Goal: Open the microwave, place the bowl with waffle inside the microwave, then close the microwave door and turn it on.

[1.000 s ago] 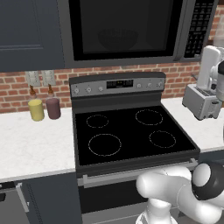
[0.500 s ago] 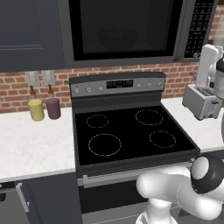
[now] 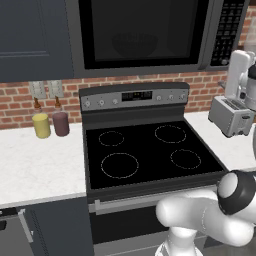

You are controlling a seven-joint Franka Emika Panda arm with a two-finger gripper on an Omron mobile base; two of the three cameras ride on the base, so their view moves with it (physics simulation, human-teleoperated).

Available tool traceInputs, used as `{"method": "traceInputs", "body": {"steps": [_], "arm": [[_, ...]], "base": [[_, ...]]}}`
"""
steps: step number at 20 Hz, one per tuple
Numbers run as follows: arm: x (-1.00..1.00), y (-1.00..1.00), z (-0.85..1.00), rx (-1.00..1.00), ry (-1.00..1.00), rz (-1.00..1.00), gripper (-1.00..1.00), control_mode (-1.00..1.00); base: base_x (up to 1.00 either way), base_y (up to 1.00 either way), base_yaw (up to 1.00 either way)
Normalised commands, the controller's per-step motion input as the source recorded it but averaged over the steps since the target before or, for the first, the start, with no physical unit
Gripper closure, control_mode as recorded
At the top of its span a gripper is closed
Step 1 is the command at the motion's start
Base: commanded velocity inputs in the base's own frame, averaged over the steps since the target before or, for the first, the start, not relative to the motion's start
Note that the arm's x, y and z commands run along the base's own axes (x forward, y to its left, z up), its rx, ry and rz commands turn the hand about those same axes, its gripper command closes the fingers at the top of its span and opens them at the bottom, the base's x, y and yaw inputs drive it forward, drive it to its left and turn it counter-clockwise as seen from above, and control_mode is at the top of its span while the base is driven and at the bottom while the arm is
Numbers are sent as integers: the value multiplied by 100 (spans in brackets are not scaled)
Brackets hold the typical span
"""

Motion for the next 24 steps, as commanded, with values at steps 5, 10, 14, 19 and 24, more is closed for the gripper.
{"method": "traceInputs", "body": {"steps": [5, 10, 14, 19, 24], "arm": [[20, 0, 0, 0, 0, 0, -100, -100], [23, -7, -1, 0, 0, 0, -100, -100], [19, -9, -6, 0, 0, 0, -100, -100], [13, -4, -3, 0, 0, 0, -100, -100], [15, -17, -1, 0, 0, 0, -100, -100]], "base": [[0, 0, 0], [0, 0, 0], [0, 0, 0], [0, 0, 0], [0, 0, 0]]}}
